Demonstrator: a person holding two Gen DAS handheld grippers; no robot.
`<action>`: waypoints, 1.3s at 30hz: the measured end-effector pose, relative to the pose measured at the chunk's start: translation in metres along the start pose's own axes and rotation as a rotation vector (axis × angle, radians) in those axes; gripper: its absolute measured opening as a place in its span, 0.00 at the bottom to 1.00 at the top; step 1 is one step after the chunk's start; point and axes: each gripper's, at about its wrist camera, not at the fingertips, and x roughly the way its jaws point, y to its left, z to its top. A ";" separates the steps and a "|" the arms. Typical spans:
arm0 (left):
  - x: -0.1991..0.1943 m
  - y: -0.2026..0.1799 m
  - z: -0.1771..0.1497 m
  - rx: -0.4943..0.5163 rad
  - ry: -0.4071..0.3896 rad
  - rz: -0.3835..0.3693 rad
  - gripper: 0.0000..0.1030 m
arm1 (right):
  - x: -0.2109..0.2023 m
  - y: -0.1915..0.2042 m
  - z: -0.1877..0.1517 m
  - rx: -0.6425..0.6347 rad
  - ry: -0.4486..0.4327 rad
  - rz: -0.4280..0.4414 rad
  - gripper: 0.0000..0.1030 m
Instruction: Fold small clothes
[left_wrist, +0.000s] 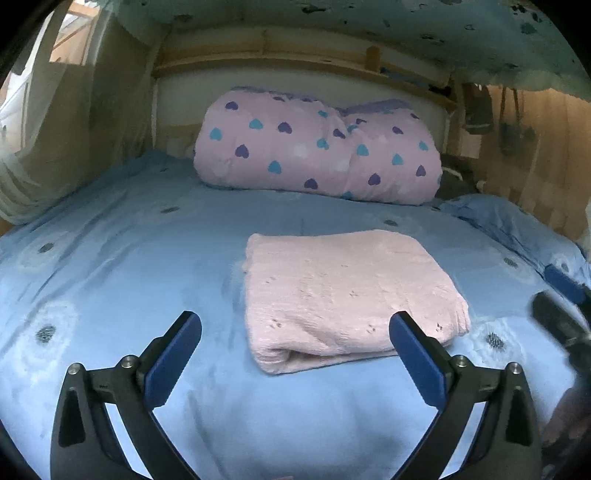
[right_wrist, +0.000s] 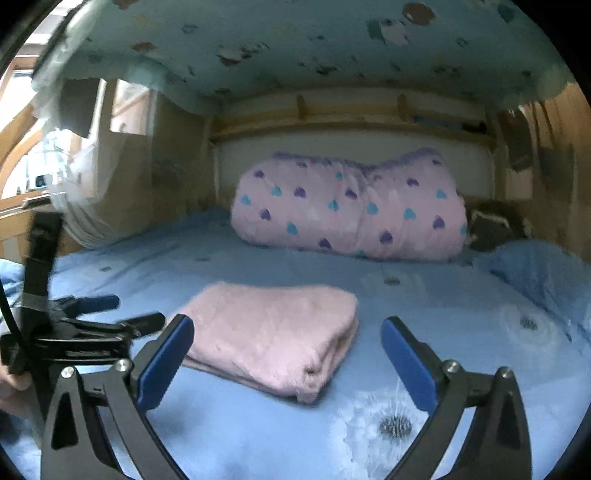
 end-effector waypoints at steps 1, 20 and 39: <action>0.002 -0.004 -0.004 0.020 0.002 -0.006 0.96 | 0.007 -0.003 -0.009 0.000 0.026 -0.029 1.00; 0.016 -0.006 -0.015 0.025 0.062 -0.029 0.96 | 0.031 -0.021 -0.034 0.058 0.174 -0.065 1.00; 0.015 -0.009 -0.013 0.047 0.049 -0.022 0.96 | 0.033 -0.019 -0.037 0.051 0.188 -0.061 1.00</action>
